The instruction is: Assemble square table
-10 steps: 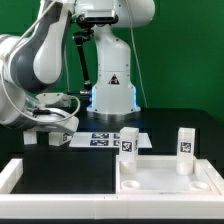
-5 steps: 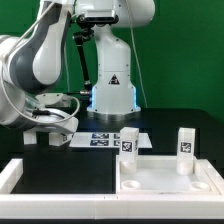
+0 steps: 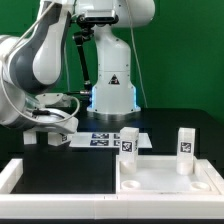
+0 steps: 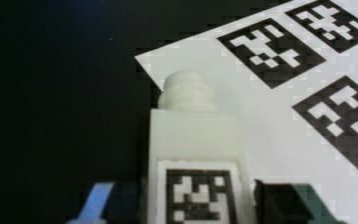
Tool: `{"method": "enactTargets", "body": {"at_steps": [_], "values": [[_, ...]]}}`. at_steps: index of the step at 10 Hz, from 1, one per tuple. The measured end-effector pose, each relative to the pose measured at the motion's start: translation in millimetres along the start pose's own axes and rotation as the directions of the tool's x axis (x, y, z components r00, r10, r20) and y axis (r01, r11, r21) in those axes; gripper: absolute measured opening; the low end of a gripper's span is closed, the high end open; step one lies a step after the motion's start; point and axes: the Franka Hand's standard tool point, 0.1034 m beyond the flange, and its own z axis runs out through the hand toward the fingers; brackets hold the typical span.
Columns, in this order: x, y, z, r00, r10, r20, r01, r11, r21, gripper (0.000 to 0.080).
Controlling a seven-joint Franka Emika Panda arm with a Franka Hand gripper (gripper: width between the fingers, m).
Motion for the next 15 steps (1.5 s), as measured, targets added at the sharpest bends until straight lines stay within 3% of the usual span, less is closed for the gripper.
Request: {"method": "enactTargets", "body": {"at_steps": [2,4,5,6,7,10,11,13,14,15], "values": [[-2.6,-1.4,-2.5,1.000,-0.004,0.008,0.004,1.000,0.003,0.0285],[-29.9,-29.2,-49.4,0.998,-0.050,0.033,0.049,0.998,0.036,0.0287],[-44.6,-50.1,-69.5,0.998,-0.066,0.022,0.066,0.997,0.033,0.0287],[-57.0,-67.1,-78.6,0.999,-0.051,-0.002,0.051,0.999,0.020,0.0287],[-61.9,-68.2,-69.2,1.000,-0.019,-0.004,0.019,0.999,0.027,0.0287],[-55.3,-74.6,-73.2,0.975,-0.052,-0.215,0.054,0.999,0.004,0.0287],[-58.8,-94.0,-82.5,0.957,-0.050,-0.286,0.049,0.999,-0.013,0.0287],[-80.7,-173.1,-115.7,0.910,-0.125,-0.395,0.103,0.992,-0.076,0.0287],[-80.9,-199.8,-129.6,0.877,-0.149,-0.458,0.115,0.988,-0.101,0.0287],[-83.5,-215.7,-139.0,0.845,-0.172,-0.506,0.115,0.983,-0.141,0.0287]]}}
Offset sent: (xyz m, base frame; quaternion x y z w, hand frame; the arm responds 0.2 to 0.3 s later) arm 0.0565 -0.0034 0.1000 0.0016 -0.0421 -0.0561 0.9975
